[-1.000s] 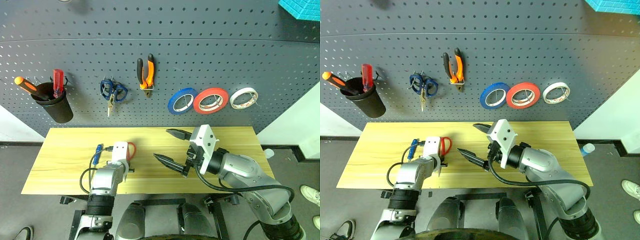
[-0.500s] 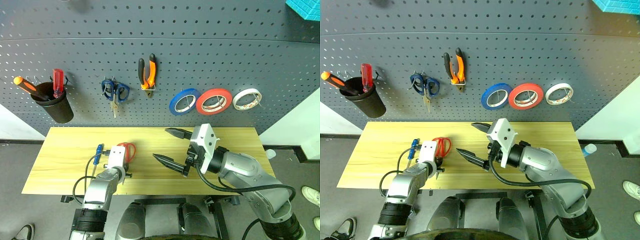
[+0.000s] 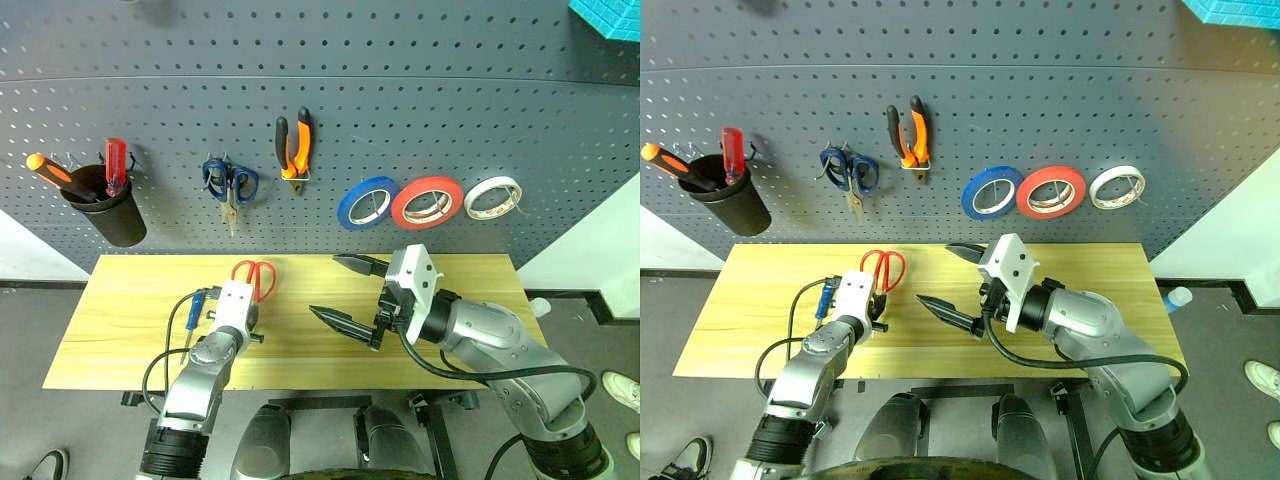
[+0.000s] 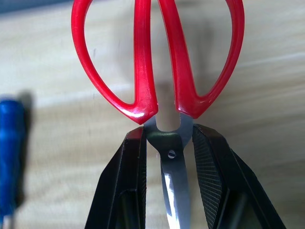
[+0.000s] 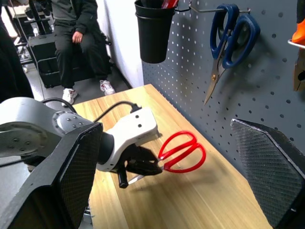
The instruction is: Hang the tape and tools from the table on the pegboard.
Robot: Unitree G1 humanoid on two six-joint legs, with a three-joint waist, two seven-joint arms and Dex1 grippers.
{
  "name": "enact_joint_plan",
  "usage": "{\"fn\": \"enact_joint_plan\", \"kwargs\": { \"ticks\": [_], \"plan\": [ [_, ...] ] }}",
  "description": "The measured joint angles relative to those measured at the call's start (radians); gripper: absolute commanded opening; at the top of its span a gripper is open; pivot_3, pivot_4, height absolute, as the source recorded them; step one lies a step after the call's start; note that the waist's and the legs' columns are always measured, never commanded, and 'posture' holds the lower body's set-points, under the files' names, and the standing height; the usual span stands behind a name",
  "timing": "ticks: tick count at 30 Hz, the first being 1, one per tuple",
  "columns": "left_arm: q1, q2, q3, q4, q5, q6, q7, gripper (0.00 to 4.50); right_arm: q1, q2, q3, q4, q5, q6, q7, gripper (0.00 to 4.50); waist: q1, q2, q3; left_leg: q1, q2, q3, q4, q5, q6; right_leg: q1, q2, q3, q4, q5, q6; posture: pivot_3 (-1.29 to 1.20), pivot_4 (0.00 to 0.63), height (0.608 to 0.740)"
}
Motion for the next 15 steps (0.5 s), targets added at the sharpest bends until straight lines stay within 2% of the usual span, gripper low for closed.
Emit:
{"fn": "enact_joint_plan", "kwargs": {
  "ticks": [15],
  "plan": [
    [0.08,0.075,-0.062,0.011,0.111,-0.407,-0.026,1.05,-0.014,-0.009,-0.002,0.024,-0.002,-0.03,0.024,4.5,0.001,0.0,0.0,0.0,0.0,0.0,0.0,0.0,0.0,0.0,0.0,0.0,0.0,0.0,0.0,0.28,0.111,0.727]
  ]
}}
